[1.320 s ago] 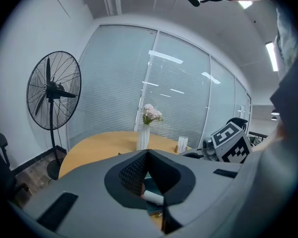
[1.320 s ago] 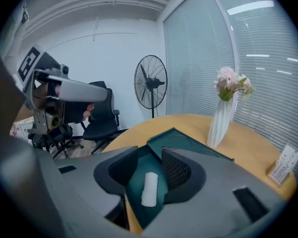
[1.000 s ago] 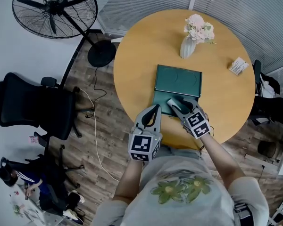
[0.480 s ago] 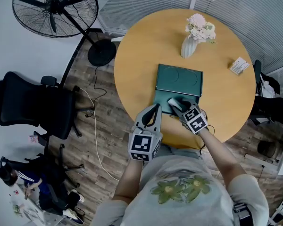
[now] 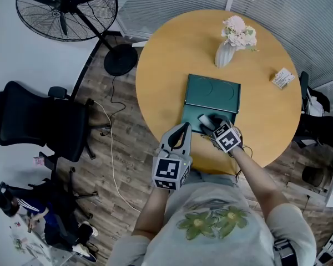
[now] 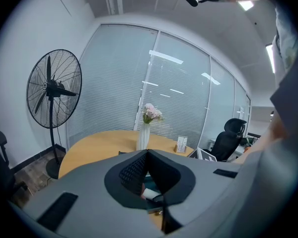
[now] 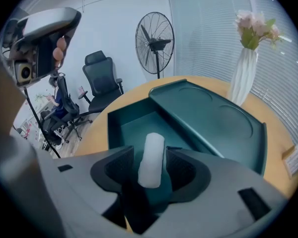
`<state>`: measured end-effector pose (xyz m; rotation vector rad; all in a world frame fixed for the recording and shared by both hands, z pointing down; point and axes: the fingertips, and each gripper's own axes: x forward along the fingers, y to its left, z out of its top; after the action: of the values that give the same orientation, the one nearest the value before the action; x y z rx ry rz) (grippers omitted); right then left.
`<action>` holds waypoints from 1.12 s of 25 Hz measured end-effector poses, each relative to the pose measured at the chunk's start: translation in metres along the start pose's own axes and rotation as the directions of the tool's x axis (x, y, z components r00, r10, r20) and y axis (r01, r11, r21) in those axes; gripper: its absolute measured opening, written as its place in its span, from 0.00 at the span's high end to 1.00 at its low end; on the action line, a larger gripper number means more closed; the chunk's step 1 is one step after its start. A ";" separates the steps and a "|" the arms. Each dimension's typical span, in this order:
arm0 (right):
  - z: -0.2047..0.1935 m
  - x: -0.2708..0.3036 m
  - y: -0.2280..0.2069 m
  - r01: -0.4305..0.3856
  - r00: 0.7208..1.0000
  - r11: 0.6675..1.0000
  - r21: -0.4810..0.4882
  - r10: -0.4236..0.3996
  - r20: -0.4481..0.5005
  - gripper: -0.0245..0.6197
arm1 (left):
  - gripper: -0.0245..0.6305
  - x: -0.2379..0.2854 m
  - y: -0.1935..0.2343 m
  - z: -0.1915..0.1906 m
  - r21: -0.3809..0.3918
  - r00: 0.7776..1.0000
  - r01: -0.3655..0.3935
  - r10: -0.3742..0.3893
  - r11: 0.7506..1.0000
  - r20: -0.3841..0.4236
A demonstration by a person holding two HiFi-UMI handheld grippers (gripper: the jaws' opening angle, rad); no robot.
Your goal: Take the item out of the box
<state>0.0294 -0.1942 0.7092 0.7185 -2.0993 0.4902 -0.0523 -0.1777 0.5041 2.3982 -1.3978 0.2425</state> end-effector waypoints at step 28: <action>-0.014 0.020 -0.003 -0.003 0.991 0.999 -0.036 -0.002 -0.137 0.72 | 0.96 -0.005 0.001 -0.007 0.002 1.000 -0.006 0.006 1.000 -0.012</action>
<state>0.0305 -0.1946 0.7336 0.6447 -1.9748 0.4868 -0.0550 -0.1714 0.5089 2.3910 -1.4003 0.2595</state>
